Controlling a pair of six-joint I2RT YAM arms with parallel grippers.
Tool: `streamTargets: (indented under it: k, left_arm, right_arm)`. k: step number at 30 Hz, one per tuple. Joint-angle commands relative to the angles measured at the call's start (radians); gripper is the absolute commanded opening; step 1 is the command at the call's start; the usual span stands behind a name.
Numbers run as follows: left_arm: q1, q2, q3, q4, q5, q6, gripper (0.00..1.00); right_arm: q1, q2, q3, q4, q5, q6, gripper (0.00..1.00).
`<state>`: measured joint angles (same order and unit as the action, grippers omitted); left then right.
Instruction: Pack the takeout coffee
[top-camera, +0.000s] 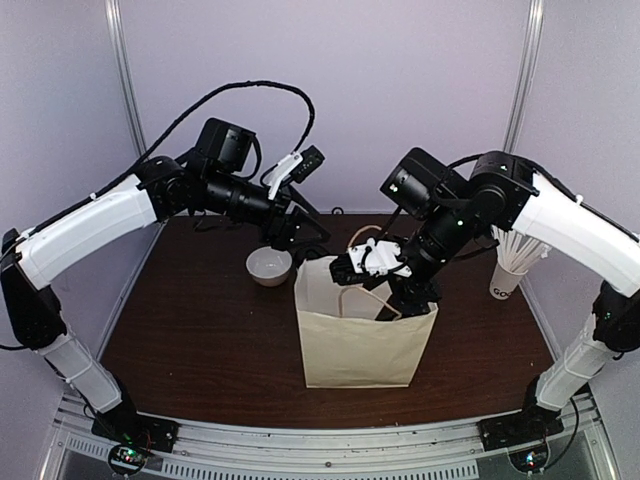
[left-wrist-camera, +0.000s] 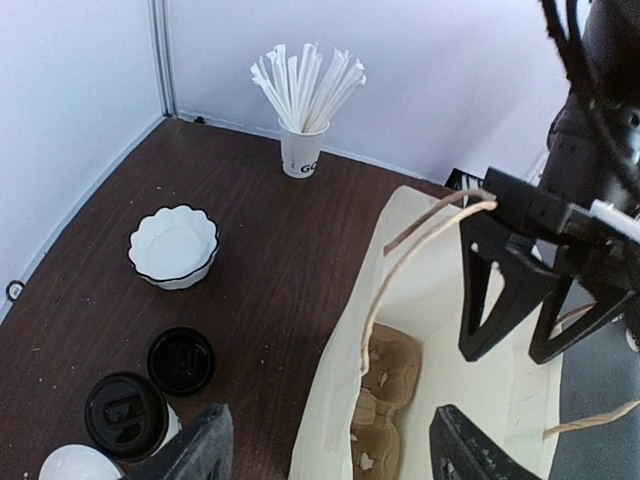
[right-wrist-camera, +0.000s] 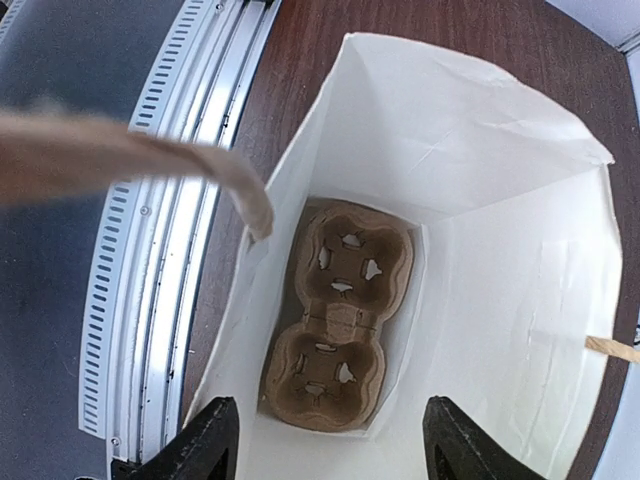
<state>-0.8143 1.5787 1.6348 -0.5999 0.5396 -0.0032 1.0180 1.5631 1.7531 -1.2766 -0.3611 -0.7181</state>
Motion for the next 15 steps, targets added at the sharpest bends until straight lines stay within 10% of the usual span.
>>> streamTargets:
  k: [1, 15]
  left_arm:
    - [0.000, 0.073, 0.070, -0.038, 0.038, 0.118, 0.71]
    - [-0.054, 0.276, 0.250, -0.078, 0.129, 0.130, 0.47]
  right_arm:
    - [-0.007, -0.016, 0.065, -0.043, -0.023, -0.036, 0.67]
    - [-0.009, -0.020, 0.104, -0.044, 0.013, -0.047, 0.65]
